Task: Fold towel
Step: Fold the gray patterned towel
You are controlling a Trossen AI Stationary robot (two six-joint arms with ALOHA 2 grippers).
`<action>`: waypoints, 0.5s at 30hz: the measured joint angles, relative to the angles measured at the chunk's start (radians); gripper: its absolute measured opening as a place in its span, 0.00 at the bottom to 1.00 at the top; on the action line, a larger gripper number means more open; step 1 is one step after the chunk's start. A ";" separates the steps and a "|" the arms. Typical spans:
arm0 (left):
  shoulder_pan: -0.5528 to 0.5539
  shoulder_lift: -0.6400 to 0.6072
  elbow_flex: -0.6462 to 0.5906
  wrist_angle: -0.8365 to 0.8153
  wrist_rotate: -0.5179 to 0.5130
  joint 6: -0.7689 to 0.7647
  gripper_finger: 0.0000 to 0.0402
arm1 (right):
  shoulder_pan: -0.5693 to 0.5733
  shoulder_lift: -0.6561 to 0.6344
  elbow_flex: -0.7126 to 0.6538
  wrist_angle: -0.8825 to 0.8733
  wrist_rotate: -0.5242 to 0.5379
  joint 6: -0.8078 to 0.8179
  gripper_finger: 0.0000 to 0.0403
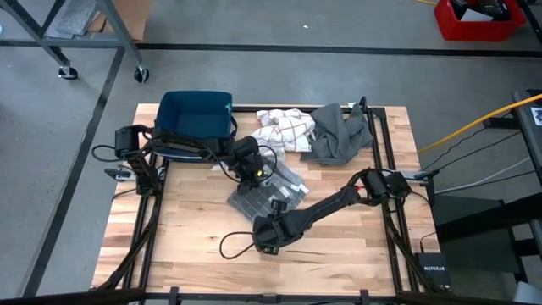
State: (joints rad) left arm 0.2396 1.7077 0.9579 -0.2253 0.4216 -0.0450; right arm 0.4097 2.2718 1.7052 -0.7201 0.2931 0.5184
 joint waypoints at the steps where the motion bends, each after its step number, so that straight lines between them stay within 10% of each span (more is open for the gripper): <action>1: 0.007 0.000 0.003 0.000 0.000 -0.006 0.23 | 0.001 -0.001 -0.003 0.002 -0.013 -0.001 0.12; 15: 0.104 -0.001 0.049 0.001 0.004 -0.100 0.28 | 0.086 0.002 0.015 0.041 -0.157 0.118 0.12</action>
State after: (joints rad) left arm 0.3431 1.7071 1.0065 -0.2242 0.4251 -0.1448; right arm 0.4959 2.2733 1.7202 -0.6792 0.1357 0.6359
